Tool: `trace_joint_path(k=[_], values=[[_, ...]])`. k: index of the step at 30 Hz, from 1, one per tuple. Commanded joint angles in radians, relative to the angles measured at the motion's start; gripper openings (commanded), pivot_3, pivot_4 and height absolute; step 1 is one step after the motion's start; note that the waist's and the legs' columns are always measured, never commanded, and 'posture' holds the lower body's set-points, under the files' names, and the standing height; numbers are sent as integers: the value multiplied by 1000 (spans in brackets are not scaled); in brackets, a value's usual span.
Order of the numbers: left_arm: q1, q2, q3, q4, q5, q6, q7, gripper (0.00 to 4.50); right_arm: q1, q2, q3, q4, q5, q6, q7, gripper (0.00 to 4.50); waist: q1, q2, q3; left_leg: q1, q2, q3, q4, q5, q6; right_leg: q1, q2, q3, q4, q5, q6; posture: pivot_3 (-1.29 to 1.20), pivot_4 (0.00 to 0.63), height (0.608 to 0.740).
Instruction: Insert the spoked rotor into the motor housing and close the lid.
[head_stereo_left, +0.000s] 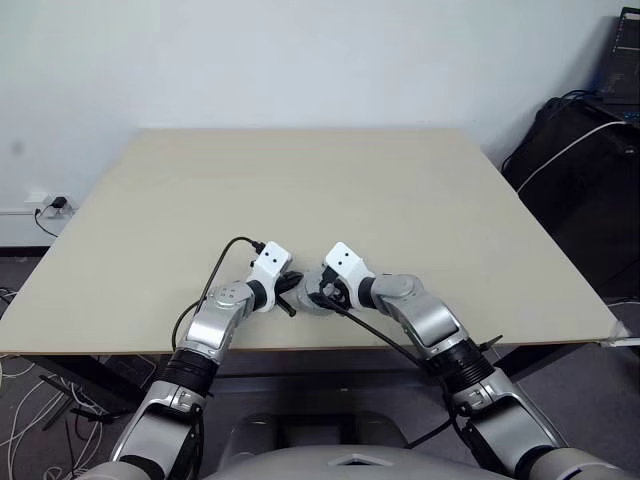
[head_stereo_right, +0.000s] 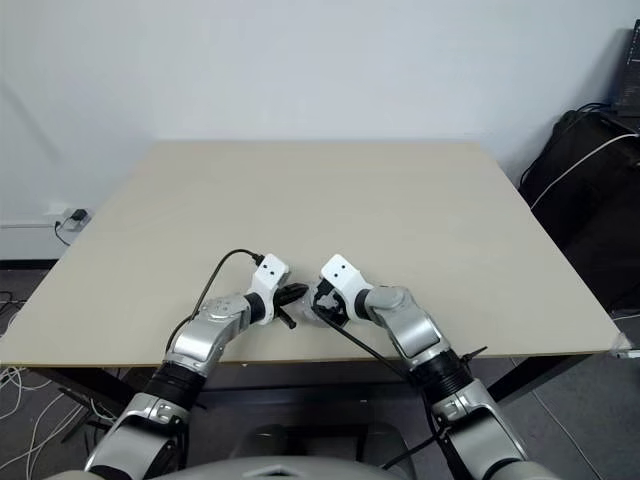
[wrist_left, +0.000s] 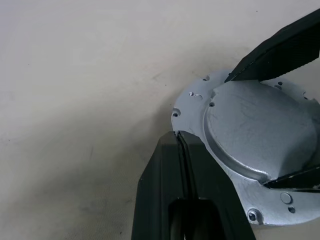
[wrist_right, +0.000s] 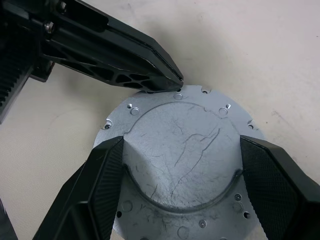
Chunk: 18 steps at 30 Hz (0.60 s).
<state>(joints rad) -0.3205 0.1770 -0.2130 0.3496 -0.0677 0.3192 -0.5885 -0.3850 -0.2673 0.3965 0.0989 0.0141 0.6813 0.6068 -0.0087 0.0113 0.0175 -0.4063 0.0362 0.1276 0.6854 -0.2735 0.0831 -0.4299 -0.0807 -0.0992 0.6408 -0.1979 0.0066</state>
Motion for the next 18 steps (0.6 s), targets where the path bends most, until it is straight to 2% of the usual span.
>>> trace_joint_path(k=[1, 5, 18], values=[[-12, -32, -7, -9, -6, -73, -6, 0, 9, -11, 5, 10, -25, 21, -19, 3193, 0, 0, 0, 0, 0, 0, 0, 0, 0, 0, 0, 0, 0, 0, 0, 0, 0, 740], [-11, -56, 16, 1, -17, -108, -2, 0, 11, -11, 6, 7, -25, 24, -19, 3193, -1, 0, 1, -2, 0, 0, 0, 0, 0, -2, 0, 0, 0, 0, 0, 0, 0, 740], [-7, -50, -24, 25, 8, 78, -3, 0, 20, -16, 9, -1, -24, 27, -20, 3193, -2, 0, 1, -1, 0, -1, 0, 0, 0, 0, 2, -2, -2, 0, 0, 0, 0, 740]])
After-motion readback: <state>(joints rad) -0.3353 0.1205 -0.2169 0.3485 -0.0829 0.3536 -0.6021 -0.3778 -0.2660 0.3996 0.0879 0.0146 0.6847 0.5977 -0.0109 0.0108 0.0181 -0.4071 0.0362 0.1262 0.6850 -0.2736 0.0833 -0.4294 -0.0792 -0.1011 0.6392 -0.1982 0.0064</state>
